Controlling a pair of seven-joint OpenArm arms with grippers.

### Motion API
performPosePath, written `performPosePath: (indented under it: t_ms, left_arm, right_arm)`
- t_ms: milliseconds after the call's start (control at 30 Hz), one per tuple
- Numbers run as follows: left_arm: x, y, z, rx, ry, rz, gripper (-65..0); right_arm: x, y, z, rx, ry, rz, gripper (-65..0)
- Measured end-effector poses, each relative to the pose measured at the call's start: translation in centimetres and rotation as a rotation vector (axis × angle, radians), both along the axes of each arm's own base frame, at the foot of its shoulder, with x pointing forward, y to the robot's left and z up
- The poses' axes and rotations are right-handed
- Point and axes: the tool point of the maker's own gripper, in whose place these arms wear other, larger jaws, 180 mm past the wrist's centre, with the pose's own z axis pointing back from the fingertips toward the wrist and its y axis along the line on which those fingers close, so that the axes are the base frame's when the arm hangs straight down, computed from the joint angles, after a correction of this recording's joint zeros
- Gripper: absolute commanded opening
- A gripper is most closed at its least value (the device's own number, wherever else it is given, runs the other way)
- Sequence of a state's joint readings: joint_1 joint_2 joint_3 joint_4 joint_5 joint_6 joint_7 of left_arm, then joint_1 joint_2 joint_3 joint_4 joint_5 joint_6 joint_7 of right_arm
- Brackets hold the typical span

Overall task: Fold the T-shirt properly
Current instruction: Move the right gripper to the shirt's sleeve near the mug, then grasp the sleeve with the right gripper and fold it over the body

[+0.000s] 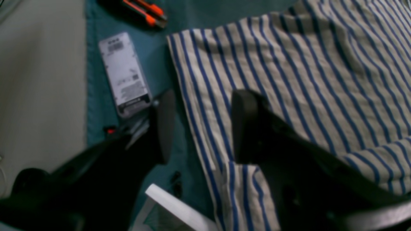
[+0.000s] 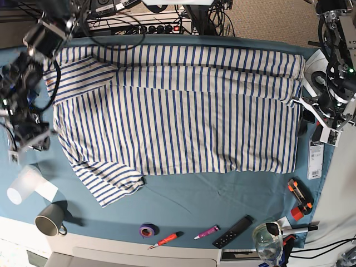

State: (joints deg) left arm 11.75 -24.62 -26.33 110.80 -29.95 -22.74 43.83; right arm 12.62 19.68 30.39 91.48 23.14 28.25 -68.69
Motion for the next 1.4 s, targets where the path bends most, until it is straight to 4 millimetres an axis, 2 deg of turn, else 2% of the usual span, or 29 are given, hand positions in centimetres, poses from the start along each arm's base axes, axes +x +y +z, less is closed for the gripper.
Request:
performPosePath:
  t_ms: [133,233,300,400,600,967,1000,1033,1167,1400]
  left_arm:
    - [0.0,0.0,0.0,0.002,0.000,0.001,-35.8]
    - [0.0,0.0,0.0,0.002,0.000,0.000,-35.8]
    - [0.0,0.0,0.0,0.001,0.000,0.000,-35.8]
    - [0.0,0.0,0.0,0.002,0.000,0.000,-35.8]
    - [0.0,-0.1,0.0,-0.006,-0.001,-0.002,-35.8]
    - [0.0,-0.2,0.1,-0.012,-0.003,-0.003,-35.8]
    - [0.0,-0.2,0.1,-0.013,-0.002,-0.003,-35.8]
    - [0.0,-0.2,0.1,-0.012,-0.003,-0.003,-35.8]
    - [0.0,-0.2,0.1,-0.012,-0.003,-0.003,-35.8]
    - [0.0,-0.2,0.1,-0.013,-0.003,-0.003,-35.8]
  right_arm:
    - [4.3,0.3,0.4,0.024,-0.019,0.009,-46.3]
    - [6.7,0.3,0.4,0.023,0.001,0.011,-46.2]
    - [7.8,0.5,-0.2,0.006,0.035,0.022,-44.6]
    - [9.1,0.8,-1.5,-0.061,0.073,0.049,-37.2]
    - [11.0,1.4,-3.2,-0.163,0.091,0.057,-37.1]
    - [9.1,1.6,-9.6,-0.133,0.237,0.015,-37.2]
    - [9.1,1.5,-10.0,-0.129,0.236,0.015,-38.6]
    - [9.1,1.6,-10.1,-0.126,0.231,0.015,-42.5]
    - [9.0,2.0,-10.4,-0.107,0.238,0.020,-65.0]
    - [7.9,2.0,-10.6,-0.089,0.322,0.005,-65.0]
